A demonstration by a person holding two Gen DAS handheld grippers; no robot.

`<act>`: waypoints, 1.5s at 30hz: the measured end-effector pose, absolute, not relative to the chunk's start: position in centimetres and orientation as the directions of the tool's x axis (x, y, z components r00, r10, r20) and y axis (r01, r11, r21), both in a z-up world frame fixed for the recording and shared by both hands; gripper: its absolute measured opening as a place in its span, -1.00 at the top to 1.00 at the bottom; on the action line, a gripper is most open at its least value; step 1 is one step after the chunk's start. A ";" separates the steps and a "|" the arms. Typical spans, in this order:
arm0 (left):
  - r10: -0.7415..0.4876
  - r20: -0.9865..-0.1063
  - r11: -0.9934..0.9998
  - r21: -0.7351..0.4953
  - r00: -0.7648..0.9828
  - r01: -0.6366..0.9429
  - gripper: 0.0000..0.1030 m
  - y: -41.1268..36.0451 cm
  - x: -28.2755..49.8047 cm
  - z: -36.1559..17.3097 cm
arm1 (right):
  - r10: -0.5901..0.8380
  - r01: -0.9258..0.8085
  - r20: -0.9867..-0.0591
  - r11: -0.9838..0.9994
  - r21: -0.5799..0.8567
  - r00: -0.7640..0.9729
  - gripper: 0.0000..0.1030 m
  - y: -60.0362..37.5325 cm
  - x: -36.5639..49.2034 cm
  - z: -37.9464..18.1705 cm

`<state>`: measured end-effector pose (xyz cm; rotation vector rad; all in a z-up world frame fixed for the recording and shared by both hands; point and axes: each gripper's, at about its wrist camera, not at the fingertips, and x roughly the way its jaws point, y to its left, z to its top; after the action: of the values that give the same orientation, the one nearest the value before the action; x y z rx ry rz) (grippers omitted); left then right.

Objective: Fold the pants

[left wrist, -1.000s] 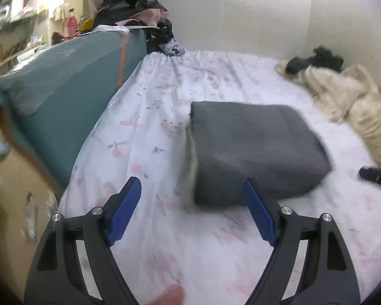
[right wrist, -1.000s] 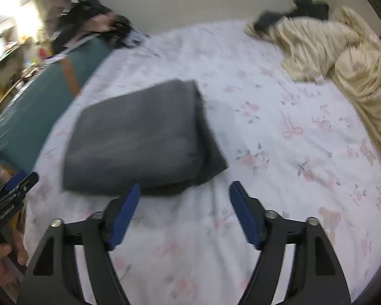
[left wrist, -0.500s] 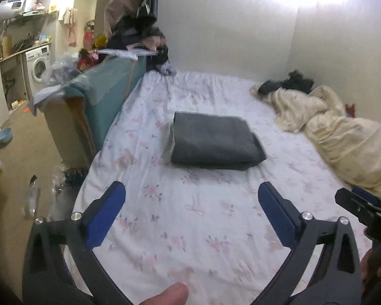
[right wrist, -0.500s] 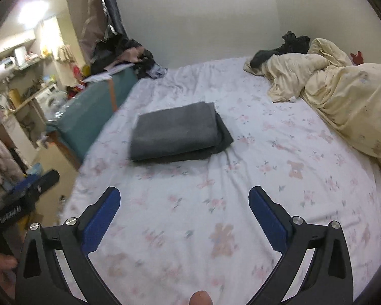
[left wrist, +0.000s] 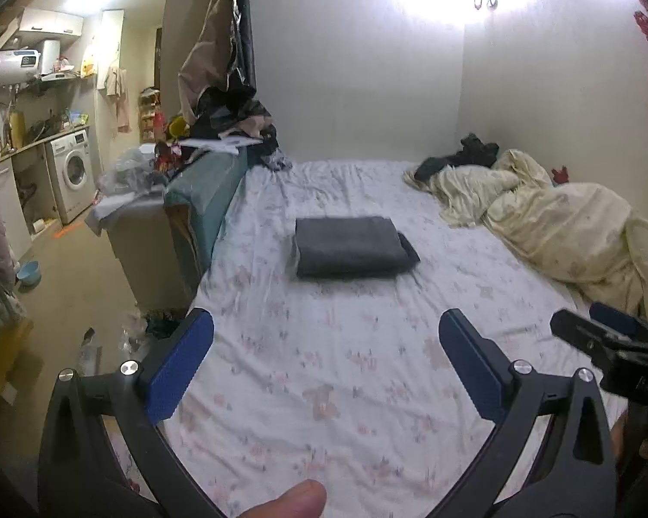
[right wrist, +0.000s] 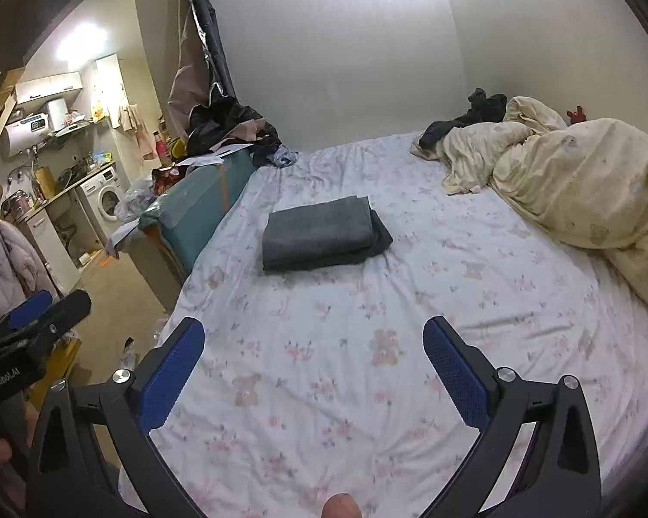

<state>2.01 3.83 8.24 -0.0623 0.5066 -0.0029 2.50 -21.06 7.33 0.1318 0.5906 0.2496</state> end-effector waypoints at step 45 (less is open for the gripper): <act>-0.017 -0.593 0.999 -0.043 0.805 -0.011 -0.99 2.7 0.2 -0.8 | 0.217 -0.153 -0.579 0.975 0.159 0.786 -1.00 -19.6 -0.8 -1.5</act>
<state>0.24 2.75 -0.78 -0.0455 0.6357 -0.0029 -0.80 -19.63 -1.46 0.1060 0.6361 0.1999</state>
